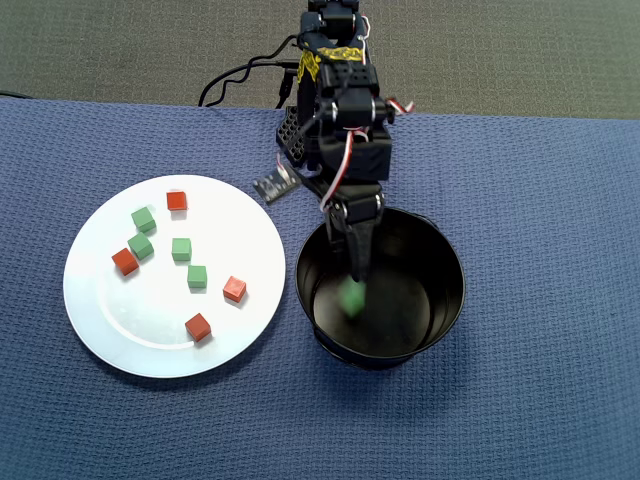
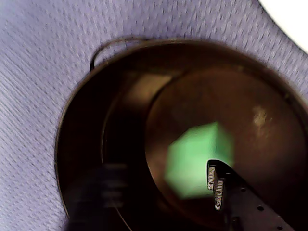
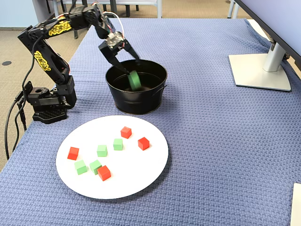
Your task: Pick up the green cubes from the white plate and place them in the black recipient
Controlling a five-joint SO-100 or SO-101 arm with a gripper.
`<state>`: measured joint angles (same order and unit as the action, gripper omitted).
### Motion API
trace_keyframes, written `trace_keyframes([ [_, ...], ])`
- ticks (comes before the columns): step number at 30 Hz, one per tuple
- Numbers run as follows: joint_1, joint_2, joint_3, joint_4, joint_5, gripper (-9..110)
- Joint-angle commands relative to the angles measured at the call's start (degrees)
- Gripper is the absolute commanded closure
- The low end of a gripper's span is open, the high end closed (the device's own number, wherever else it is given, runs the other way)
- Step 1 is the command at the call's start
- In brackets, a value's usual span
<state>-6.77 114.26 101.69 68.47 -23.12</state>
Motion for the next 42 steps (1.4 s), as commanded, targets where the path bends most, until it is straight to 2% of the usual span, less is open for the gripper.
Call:
trace_keyframes([
  [1, 0.5, -0.1, -2.0, -3.3, -0.4, 70],
  [5, 7.0, 1.8, -4.8, 0.4, -12.5, 73],
  [10, 22.2, 6.3, -7.0, 5.8, -26.4, 73],
  [17, 39.7, 4.6, 3.9, -10.1, -39.6, 76],
  [21, 44.0, 0.8, 5.6, -14.6, -33.4, 78],
  [24, 45.4, -2.2, 3.1, -10.0, -23.7, 81],
  [30, 46.2, -7.3, 2.6, -2.1, -11.3, 78],
  [35, 44.7, -11.3, 3.4, 1.8, -12.0, 78],
  [42, 52.1, -20.4, -2.7, -2.3, -13.3, 81],
])
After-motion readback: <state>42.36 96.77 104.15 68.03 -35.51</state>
